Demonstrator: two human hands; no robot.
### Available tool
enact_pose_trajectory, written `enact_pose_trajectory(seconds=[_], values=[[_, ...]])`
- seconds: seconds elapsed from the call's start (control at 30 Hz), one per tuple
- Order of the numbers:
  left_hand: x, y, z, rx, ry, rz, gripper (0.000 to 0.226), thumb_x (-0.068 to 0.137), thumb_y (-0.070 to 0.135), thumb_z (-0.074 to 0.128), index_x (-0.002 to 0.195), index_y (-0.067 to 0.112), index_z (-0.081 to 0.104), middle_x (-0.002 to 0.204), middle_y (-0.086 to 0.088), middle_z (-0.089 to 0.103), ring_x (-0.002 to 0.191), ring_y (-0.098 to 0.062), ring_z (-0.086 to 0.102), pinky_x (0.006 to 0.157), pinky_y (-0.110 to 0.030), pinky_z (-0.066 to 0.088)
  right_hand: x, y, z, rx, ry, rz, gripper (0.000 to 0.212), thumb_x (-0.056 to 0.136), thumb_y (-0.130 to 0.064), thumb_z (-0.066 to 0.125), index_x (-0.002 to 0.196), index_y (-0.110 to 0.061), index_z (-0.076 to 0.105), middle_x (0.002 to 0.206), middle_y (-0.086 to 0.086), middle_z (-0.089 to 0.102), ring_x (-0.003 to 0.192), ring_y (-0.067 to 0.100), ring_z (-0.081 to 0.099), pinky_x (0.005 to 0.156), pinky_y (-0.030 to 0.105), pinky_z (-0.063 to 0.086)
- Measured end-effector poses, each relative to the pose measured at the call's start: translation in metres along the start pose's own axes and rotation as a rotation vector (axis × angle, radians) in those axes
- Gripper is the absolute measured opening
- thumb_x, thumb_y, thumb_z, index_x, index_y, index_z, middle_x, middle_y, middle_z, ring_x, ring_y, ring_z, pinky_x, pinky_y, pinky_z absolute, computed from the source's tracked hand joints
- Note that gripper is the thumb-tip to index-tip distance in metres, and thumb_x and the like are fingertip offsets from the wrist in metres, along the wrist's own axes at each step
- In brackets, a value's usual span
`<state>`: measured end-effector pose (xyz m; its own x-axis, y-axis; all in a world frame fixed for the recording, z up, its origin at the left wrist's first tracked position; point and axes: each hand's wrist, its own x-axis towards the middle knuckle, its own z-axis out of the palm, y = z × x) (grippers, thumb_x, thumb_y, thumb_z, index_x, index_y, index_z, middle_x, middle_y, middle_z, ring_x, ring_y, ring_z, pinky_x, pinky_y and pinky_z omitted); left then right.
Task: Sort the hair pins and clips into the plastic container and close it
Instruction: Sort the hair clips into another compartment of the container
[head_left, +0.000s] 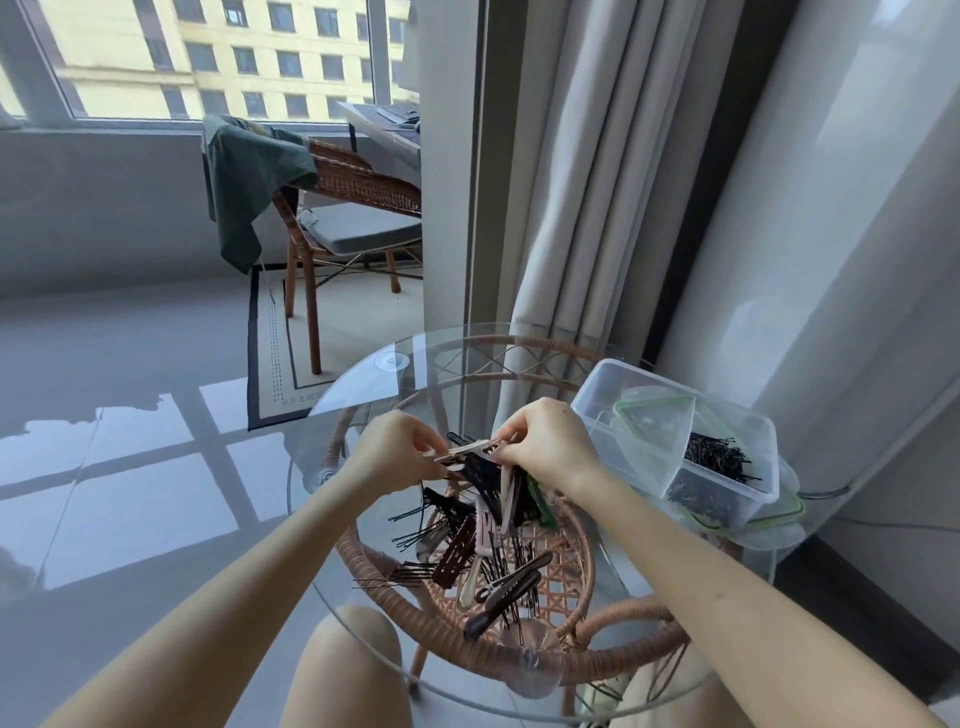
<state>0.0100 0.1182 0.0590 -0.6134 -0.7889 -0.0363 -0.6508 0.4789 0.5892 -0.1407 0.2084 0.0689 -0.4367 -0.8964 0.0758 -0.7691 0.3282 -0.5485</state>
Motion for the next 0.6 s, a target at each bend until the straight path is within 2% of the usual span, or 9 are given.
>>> enact_pose_trajectory(seconds=[0.07, 0.13, 0.2, 0.3, 0.4, 0.5, 0.6], values=[[-0.001, 0.003, -0.004, 0.022, 0.027, 0.013, 0.024, 0.073, 0.014, 0.075, 0.096, 0.015, 0.074, 0.103, -0.005, 0.071, 0.067, -0.012, 0.060, 0.068, -0.026, 0.052, -0.001, 0.000, -0.008, 0.021, 0.053, -0.030, 0.009, 0.072, -0.019, 0.075, 0.074, -0.010, 0.075, 0.073, 0.007, 0.072, 0.070, 0.021, 0.064, 0.062, 0.027, 0.047], [-0.001, 0.005, -0.008, 0.072, 0.051, 0.039, 0.023, 0.074, 0.014, 0.074, 0.097, 0.014, 0.073, 0.102, -0.007, 0.071, 0.077, -0.016, 0.064, 0.073, -0.028, 0.054, -0.003, 0.000, -0.017, 0.064, 0.076, -0.057, 0.008, 0.073, -0.018, 0.075, 0.078, -0.011, 0.076, 0.075, 0.005, 0.073, 0.071, 0.018, 0.064, 0.066, 0.027, 0.049], [-0.003, 0.007, -0.011, 0.128, 0.069, 0.065, 0.021, 0.075, 0.016, 0.073, 0.097, 0.013, 0.073, 0.100, -0.007, 0.072, 0.081, -0.017, 0.063, 0.075, -0.026, 0.051, -0.006, -0.001, -0.027, 0.117, 0.089, -0.072, 0.009, 0.074, -0.015, 0.075, 0.081, -0.010, 0.076, 0.068, 0.002, 0.069, 0.063, 0.012, 0.059, 0.064, 0.026, 0.047], [-0.005, 0.012, -0.016, 0.176, 0.098, 0.091, 0.018, 0.076, 0.019, 0.072, 0.094, 0.014, 0.074, 0.095, -0.006, 0.072, 0.075, -0.016, 0.058, 0.069, -0.022, 0.045, -0.009, -0.002, -0.044, 0.179, 0.130, -0.082, 0.008, 0.074, -0.014, 0.075, 0.082, -0.011, 0.076, 0.057, -0.005, 0.061, 0.053, 0.005, 0.049, 0.057, 0.021, 0.041], [-0.004, 0.015, -0.023, 0.190, 0.124, 0.097, 0.017, 0.076, 0.019, 0.072, 0.093, 0.014, 0.074, 0.093, -0.005, 0.073, 0.072, -0.015, 0.058, 0.068, -0.021, 0.045, -0.007, -0.001, -0.065, 0.269, 0.201, -0.071, 0.008, 0.073, -0.010, 0.075, 0.081, -0.007, 0.076, 0.062, 0.008, 0.068, 0.054, 0.012, 0.056, 0.058, 0.032, 0.053], [-0.002, 0.019, -0.031, 0.171, 0.126, 0.112, 0.017, 0.076, 0.018, 0.072, 0.093, 0.014, 0.074, 0.093, -0.005, 0.074, 0.076, -0.016, 0.065, 0.075, -0.026, 0.054, -0.001, 0.010, -0.093, 0.290, 0.337, -0.052, 0.008, 0.075, -0.007, 0.073, 0.082, -0.003, 0.075, 0.066, 0.013, 0.070, 0.054, 0.017, 0.063, 0.053, 0.025, 0.057], [-0.002, 0.028, -0.039, 0.140, 0.149, 0.126, 0.017, 0.076, 0.016, 0.072, 0.092, 0.013, 0.075, 0.091, -0.007, 0.074, 0.077, -0.020, 0.068, 0.076, -0.030, 0.057, 0.014, 0.038, -0.113, 0.232, 0.469, 0.048, 0.006, 0.075, -0.008, 0.072, 0.080, -0.006, 0.074, 0.071, 0.016, 0.072, 0.063, 0.026, 0.068, 0.059, 0.035, 0.060]])
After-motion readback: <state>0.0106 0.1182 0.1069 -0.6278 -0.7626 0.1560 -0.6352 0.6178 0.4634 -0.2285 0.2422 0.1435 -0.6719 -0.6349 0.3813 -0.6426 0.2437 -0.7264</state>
